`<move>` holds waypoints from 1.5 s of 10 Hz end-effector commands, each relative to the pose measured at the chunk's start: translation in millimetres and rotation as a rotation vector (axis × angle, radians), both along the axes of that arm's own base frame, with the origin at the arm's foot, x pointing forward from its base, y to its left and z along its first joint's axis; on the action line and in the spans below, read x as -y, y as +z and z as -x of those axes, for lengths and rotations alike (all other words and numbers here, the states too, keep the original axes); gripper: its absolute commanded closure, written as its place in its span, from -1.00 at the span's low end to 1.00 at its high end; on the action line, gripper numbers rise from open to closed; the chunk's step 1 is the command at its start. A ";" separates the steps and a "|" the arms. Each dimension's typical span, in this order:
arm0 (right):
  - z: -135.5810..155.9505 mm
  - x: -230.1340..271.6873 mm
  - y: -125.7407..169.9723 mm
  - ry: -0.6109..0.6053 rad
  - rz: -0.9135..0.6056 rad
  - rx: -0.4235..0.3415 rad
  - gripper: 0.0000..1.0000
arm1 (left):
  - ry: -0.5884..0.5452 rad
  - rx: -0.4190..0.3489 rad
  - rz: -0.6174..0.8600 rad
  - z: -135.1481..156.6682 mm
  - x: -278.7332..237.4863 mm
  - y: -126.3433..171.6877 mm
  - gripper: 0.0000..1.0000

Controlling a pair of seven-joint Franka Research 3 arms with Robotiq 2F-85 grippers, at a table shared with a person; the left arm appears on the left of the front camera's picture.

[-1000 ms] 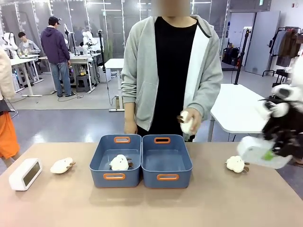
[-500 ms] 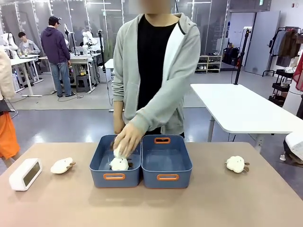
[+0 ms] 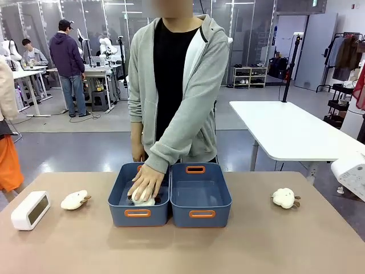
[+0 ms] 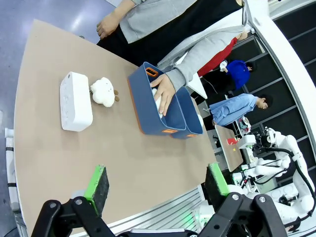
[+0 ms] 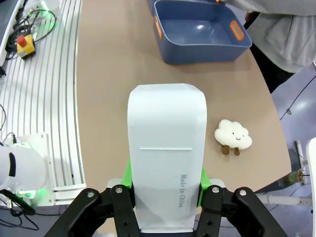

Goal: Sort the digital clocks into the basket.
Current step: Pick up the Digital clock from the table and place it into the empty Plastic storage basket.

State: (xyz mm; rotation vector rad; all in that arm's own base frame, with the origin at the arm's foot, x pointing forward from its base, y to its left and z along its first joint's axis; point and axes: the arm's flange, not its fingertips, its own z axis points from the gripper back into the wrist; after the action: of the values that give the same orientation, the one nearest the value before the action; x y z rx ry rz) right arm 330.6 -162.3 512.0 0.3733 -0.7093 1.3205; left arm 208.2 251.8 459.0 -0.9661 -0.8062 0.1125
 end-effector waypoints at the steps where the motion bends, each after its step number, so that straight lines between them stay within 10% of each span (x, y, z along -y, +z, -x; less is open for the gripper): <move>1: 0.6 3.5 2.7 0.012 -0.007 0.026 1.00 | -0.009 0.032 0.005 -0.8 -2.1 2.2 -1.00; 6: -16.7 -24.6 1.9 -0.098 -0.024 -0.024 1.00 | -0.009 0.032 0.005 -0.8 -2.1 2.2 -1.00; 11: -91.0 -276.9 11.5 -0.105 0.322 -0.024 1.00 | -0.009 0.032 0.005 -0.8 -2.1 2.2 -1.00; 15: -126.0 -369.3 -20.1 -0.082 0.404 -0.122 1.00 | -0.009 0.032 0.005 -0.8 -2.1 2.2 -1.00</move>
State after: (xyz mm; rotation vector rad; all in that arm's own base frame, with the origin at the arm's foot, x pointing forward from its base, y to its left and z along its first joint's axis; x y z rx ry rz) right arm 445.4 198.3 482.7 0.0680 -0.3687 1.3473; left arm 208.7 251.5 459.3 -0.9666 -0.8066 0.1125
